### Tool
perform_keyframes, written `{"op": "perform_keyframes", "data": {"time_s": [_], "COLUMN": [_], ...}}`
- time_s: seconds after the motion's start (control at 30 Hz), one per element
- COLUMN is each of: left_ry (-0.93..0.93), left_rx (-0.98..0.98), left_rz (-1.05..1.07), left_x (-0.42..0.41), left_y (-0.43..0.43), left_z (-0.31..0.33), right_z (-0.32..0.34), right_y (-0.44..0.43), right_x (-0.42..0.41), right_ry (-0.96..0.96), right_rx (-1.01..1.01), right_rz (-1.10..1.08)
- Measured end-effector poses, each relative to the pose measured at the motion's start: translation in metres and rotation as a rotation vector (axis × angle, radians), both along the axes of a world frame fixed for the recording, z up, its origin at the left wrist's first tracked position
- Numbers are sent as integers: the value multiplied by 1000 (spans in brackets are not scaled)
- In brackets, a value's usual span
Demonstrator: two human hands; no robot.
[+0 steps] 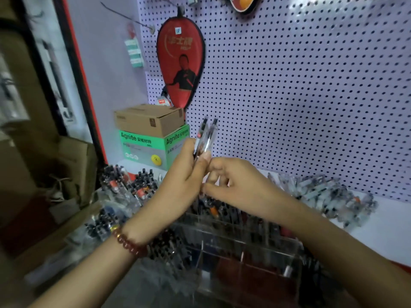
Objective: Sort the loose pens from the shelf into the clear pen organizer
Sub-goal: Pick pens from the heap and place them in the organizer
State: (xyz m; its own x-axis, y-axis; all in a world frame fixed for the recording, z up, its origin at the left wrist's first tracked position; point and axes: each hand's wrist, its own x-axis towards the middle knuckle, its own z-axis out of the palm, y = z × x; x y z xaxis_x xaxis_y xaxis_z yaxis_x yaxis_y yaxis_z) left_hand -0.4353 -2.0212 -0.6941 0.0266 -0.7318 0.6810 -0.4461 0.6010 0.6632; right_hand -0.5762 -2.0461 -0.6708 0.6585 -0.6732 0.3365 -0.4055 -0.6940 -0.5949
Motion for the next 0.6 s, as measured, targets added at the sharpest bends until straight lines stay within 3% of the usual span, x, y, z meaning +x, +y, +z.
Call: {"op": "perform_keyframes", "data": {"time_s": [0.17,0.33,0.5,0.6], "left_ry": [-41,-199,-200,-310], "left_rx": [-4,163,270,316], "left_rz": [-42,-151,-125,-1], "left_x": [28,43,55,74], "left_y": [33,54,60,59], "left_z": [-22,-46,-62,-75], "right_z": [-11,-26,-42,-43], "right_y": [20,32,33,31], "right_x": [12,28,37,36], "right_ry": [-101,-218,-200,-72], "right_rx": [128,235,65,-102], "right_rz": [14,184,109,-4]}}
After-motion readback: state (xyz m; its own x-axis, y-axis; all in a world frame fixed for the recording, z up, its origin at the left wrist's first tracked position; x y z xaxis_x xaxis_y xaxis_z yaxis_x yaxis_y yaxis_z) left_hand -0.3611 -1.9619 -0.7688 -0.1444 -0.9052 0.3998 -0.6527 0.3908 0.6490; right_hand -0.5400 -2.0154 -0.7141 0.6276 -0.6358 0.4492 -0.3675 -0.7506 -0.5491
